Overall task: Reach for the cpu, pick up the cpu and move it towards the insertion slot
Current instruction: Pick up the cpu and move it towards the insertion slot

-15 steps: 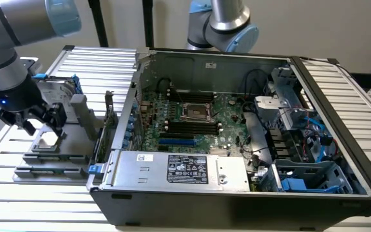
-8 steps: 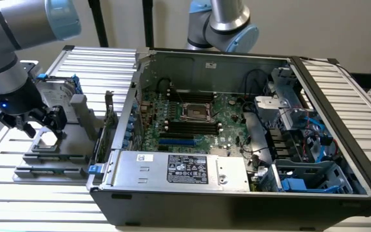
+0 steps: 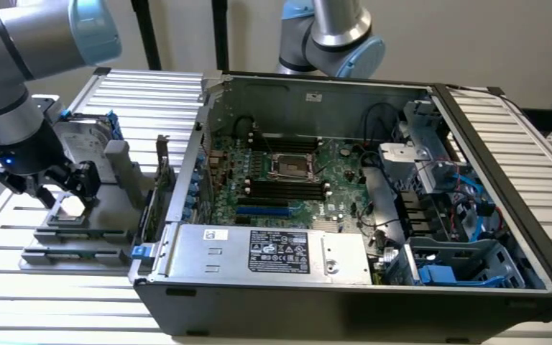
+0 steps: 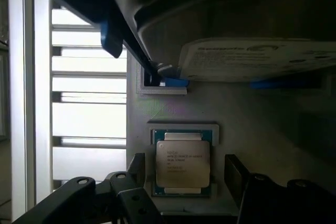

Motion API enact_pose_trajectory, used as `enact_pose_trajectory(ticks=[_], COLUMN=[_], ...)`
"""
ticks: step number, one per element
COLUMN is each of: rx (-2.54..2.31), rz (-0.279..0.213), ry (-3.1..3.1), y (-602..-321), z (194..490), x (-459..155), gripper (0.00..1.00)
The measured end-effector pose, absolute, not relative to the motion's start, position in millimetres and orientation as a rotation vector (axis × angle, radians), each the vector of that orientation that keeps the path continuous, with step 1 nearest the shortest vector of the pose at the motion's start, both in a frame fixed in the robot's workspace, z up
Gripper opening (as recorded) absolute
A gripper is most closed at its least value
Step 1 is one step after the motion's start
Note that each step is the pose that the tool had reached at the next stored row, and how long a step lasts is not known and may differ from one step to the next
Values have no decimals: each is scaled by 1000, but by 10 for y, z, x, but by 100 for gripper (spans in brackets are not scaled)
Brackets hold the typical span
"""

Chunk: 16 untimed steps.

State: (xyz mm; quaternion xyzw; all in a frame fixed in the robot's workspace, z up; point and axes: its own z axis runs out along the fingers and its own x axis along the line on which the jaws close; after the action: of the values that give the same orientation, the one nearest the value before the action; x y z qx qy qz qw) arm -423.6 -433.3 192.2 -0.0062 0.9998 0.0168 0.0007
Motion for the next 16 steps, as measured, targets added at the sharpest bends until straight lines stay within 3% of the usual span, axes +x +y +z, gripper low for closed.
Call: enact_pose_trajectory(ticks=[16], rx=[9], rz=[38], ry=[3140], y=[-4331], z=[1877], x=[-4238], gripper=[71])
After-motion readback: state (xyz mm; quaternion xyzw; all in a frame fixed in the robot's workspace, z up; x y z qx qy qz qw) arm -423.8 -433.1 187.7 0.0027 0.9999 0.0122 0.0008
